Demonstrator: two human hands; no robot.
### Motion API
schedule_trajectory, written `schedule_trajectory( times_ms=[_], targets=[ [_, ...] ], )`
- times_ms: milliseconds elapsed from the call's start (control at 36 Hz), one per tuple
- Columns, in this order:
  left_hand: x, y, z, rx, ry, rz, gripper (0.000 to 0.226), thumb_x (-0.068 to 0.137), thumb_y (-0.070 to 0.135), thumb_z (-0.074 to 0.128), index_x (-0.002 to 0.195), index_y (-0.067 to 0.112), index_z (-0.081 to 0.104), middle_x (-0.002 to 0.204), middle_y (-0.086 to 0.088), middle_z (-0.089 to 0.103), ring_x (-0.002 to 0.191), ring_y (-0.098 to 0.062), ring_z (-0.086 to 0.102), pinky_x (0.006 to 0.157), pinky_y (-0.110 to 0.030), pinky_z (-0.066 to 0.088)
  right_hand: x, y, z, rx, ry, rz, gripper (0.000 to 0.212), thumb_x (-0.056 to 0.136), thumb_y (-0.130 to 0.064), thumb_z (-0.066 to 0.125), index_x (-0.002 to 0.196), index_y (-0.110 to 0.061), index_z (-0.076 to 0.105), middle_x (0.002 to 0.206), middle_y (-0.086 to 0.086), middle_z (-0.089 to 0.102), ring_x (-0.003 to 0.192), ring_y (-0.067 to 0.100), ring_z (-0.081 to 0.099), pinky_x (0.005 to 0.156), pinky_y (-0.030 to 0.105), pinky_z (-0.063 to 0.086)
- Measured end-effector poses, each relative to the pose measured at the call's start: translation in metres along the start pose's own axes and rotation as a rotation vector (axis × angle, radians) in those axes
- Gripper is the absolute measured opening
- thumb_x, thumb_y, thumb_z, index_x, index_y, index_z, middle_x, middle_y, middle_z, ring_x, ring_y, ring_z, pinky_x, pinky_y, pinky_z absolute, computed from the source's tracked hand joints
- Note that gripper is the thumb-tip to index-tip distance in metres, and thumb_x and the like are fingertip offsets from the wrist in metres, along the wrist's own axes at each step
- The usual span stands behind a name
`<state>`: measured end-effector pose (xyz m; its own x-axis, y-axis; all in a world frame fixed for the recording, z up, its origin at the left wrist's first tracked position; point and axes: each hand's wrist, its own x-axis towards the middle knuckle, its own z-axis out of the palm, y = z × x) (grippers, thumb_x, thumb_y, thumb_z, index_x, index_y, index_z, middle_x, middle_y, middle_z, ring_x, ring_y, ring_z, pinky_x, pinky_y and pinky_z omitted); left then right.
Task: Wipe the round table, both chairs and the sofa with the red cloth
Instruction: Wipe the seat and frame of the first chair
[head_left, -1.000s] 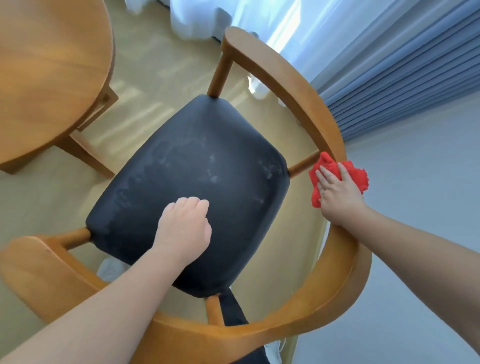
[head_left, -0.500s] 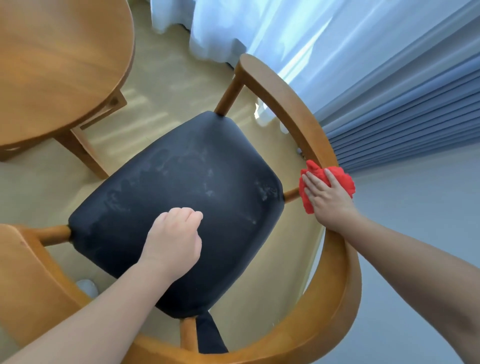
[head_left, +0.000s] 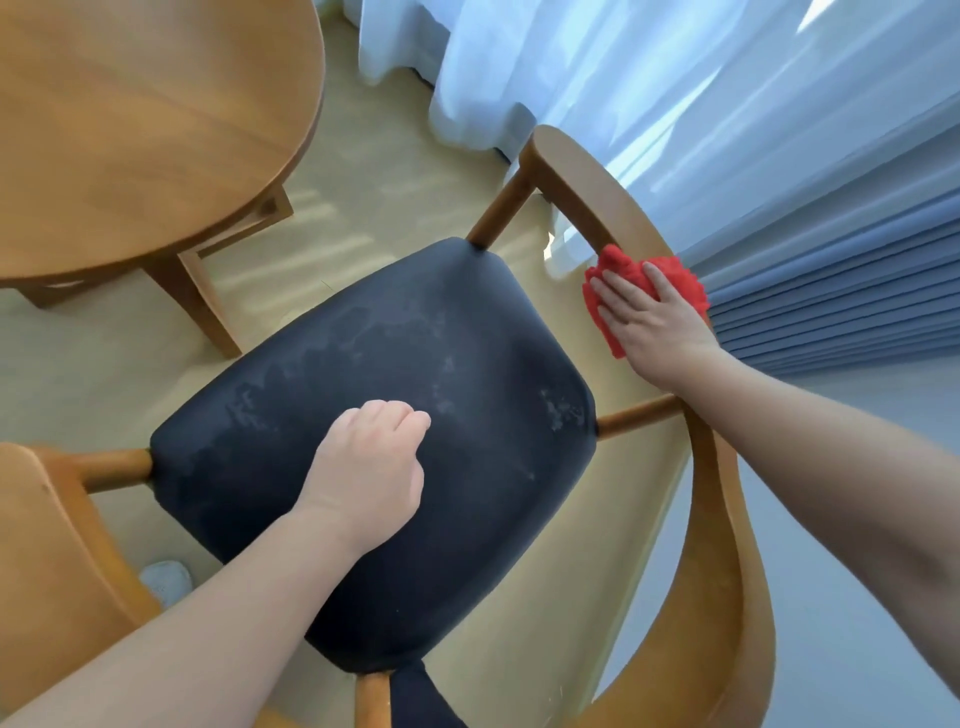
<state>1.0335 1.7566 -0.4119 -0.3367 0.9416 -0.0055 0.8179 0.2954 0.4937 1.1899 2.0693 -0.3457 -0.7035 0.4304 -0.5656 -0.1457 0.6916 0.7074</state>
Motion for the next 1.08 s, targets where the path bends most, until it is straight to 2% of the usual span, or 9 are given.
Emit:
schedule_trajectory(
  times_ms=[194,306,472,667,750,861,1083],
  targets=[
    [0.007,-0.01,-0.007,0.001,0.033,-0.059,0.029,0.067,0.008,0.047,0.09,0.008,0.065,0.081,-0.003,0.061,0.073,-0.029,0.058,0.064,-0.038,0.05,0.044,0.017,-0.025,-0.062,0.086,0.008,0.062,0.101,-0.036,0.026,0.155,-0.019,0.002,0.161,0.009,-0.013,0.147,0.028,-0.015,0.116,0.054,-0.009],
    [0.012,-0.016,-0.012,0.006,0.028,-0.101,0.03,0.065,0.007,0.051,0.091,0.008,0.065,0.082,-0.003,0.061,0.073,-0.029,0.059,0.064,-0.037,0.051,0.064,0.023,-0.039,-0.063,0.114,0.022,0.065,0.1,-0.036,0.035,0.155,-0.021,0.003,0.162,0.008,-0.012,0.147,0.028,-0.015,0.113,0.053,-0.014],
    [0.028,-0.022,-0.018,0.016,0.043,-0.145,0.033,0.065,0.008,0.052,0.094,0.008,0.066,0.085,-0.003,0.063,0.076,-0.029,0.061,0.067,-0.035,0.052,0.097,0.035,-0.062,-0.036,0.218,-0.018,0.063,0.101,-0.031,0.025,0.155,-0.016,-0.003,0.161,0.006,-0.015,0.148,0.026,-0.015,0.119,0.053,-0.002],
    [0.042,-0.024,-0.025,0.028,0.025,-0.163,0.035,0.064,0.009,0.052,0.096,0.009,0.065,0.087,-0.003,0.064,0.078,-0.028,0.061,0.069,-0.038,0.052,0.12,0.044,-0.083,0.073,0.268,-0.024,0.066,0.099,-0.035,0.039,0.155,-0.021,0.007,0.162,0.007,-0.013,0.148,0.027,-0.013,0.118,0.053,-0.002],
    [0.046,-0.022,-0.028,0.031,0.02,-0.161,0.035,0.063,0.009,0.052,0.096,0.008,0.065,0.086,-0.003,0.064,0.077,-0.028,0.062,0.068,-0.038,0.052,0.124,0.044,-0.084,0.092,0.283,-0.029,0.066,0.099,-0.034,0.04,0.155,-0.019,0.009,0.162,0.007,-0.008,0.148,0.029,-0.01,0.118,0.054,-0.002],
    [0.052,-0.021,-0.032,0.045,0.028,-0.157,0.035,0.063,0.009,0.052,0.095,0.009,0.065,0.085,-0.003,0.064,0.077,-0.028,0.062,0.068,-0.038,0.052,0.134,0.05,-0.085,0.137,0.334,-0.042,0.058,0.098,-0.03,0.043,0.152,-0.02,0.024,0.163,0.008,0.001,0.149,0.029,-0.005,0.118,0.055,0.002],
    [0.059,-0.024,-0.036,0.062,0.002,-0.133,0.036,0.064,0.009,0.051,0.096,0.008,0.066,0.085,-0.004,0.064,0.078,-0.03,0.062,0.069,-0.039,0.053,0.098,0.04,-0.045,0.181,0.296,-0.026,0.058,0.099,-0.026,0.029,0.155,-0.021,0.012,0.162,0.005,-0.009,0.148,0.028,-0.012,0.118,0.051,-0.004]
  ],
)
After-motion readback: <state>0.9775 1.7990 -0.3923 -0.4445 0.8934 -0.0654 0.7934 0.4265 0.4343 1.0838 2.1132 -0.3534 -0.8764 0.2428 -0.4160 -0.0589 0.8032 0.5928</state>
